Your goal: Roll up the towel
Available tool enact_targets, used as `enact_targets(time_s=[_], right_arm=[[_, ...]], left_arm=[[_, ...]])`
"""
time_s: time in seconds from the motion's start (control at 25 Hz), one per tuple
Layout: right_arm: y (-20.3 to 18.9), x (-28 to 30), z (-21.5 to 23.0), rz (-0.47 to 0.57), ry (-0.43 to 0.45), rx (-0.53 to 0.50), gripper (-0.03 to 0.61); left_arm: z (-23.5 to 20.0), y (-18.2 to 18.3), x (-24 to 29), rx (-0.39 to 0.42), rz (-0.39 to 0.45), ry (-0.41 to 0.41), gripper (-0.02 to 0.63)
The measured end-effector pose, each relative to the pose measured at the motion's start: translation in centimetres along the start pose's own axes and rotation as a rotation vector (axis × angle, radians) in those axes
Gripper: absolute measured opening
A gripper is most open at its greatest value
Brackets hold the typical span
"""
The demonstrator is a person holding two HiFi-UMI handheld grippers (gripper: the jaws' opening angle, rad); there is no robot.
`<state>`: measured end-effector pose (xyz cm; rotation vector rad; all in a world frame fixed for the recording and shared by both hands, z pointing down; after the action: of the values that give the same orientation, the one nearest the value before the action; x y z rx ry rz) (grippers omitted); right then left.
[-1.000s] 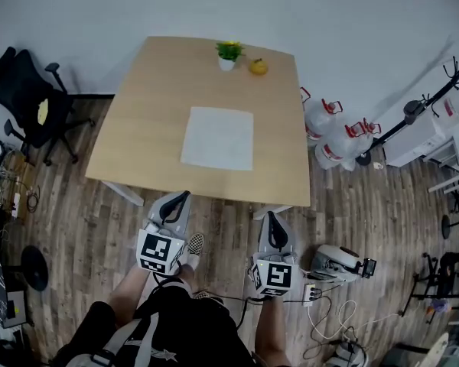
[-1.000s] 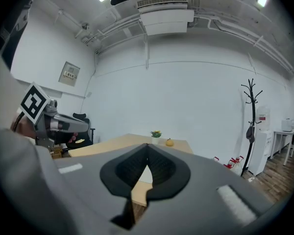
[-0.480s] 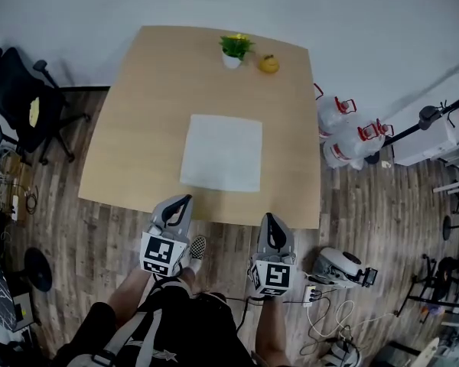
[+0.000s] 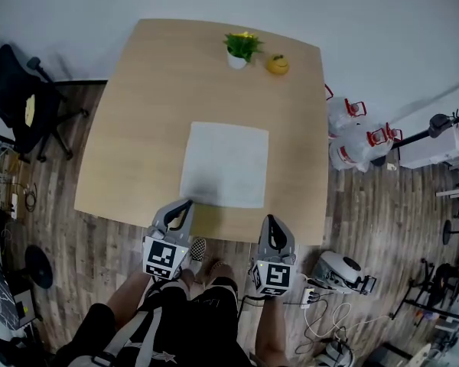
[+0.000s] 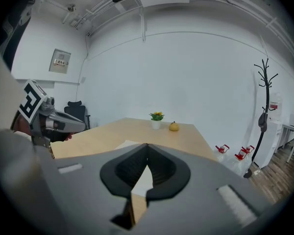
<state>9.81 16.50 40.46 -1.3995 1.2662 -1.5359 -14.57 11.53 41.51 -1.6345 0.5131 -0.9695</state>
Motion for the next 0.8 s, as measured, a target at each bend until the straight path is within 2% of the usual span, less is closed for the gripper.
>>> enact_targets(time_s=[0.64,0.8], right_arm=[[-8.2,5.6,1.2,-0.174,0.139,0.036,0.003],[-9.8,6.3,1.3,-0.202,0.175,-0.033,0.003]], left_arm=[[-0.7,-7.4,4.0,-0.052,-0.167,0.073,0.009],[-0.9,-9.6,4.5,-0.038,-0.229,0.092,0.01]])
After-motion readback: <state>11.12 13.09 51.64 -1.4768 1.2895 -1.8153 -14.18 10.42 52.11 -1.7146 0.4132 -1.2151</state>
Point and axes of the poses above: the fingertips, and each gripper's own axes: x forward along the fingers, z to its right, y out of its top, the point moved 6 cm from there along -x, backward along the fingers, and after that the axes turned 3 degrees about z, right-handed, at the moved point
